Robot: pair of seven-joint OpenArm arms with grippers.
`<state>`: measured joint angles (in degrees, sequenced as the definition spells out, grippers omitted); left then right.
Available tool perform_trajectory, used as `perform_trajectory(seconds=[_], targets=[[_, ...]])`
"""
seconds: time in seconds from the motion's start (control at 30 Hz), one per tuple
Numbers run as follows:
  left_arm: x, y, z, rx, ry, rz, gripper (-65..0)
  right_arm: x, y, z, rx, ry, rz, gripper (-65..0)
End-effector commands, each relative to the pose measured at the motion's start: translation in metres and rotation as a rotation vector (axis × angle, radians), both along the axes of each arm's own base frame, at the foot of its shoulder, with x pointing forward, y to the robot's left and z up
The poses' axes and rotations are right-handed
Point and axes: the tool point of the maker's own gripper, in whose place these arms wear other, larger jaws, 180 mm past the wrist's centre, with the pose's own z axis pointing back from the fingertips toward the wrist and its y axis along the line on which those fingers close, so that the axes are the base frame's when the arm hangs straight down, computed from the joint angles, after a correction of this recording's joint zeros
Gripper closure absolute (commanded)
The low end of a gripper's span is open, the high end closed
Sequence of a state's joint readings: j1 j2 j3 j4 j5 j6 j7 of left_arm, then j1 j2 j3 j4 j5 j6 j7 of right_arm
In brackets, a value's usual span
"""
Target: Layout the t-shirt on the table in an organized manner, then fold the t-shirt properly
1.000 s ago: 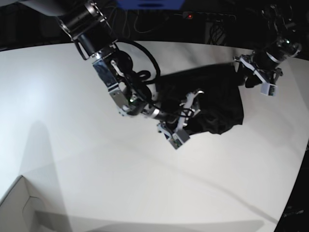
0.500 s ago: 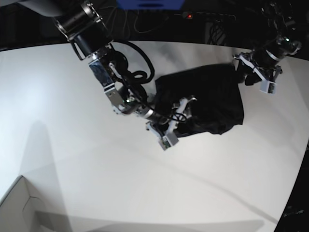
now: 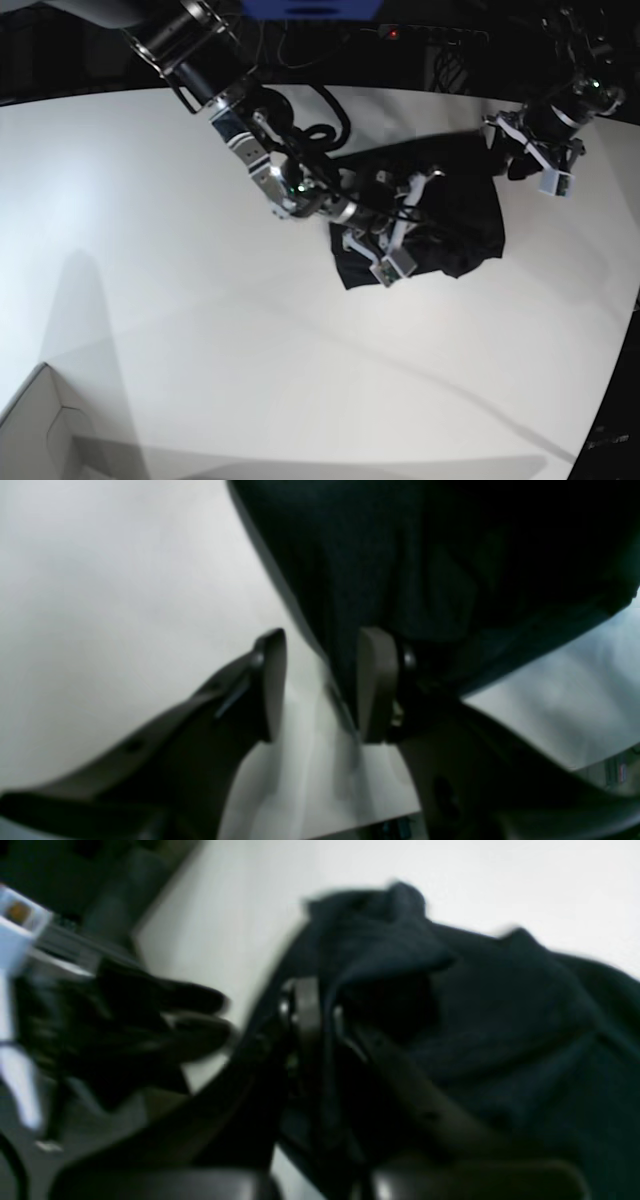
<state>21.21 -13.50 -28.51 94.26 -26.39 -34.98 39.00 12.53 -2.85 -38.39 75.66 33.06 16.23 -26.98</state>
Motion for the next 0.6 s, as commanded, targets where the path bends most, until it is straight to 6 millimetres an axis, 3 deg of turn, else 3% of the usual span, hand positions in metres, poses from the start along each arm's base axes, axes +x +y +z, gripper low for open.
perform_trajectory(seconds=[0.0,0.1,0.2,0.37,0.57], targets=[[0.007,0.002,0.013,0.001,-0.048,-0.008,-23.4,0.008,0.009,0.027,0.064,-0.051,0.000,-0.4],[0.007,0.002,0.012,0.000,-0.047,-0.007,-23.4,0.003,0.017,0.046,0.098,-0.086,0.020,0.0],[0.008,0.002,0.013,0.000,-0.050,-0.007,-23.4,-0.016,0.033,0.059,0.108,-0.128,0.093,0.0],[0.008,0.002,0.013,0.000,-0.050,-0.007,-23.4,-0.031,0.044,0.056,0.106,-0.119,0.131,0.0],[0.007,0.002,0.013,0.001,-0.049,-0.008,-23.4,-0.029,0.042,0.054,0.097,-0.120,0.133,0.0]])
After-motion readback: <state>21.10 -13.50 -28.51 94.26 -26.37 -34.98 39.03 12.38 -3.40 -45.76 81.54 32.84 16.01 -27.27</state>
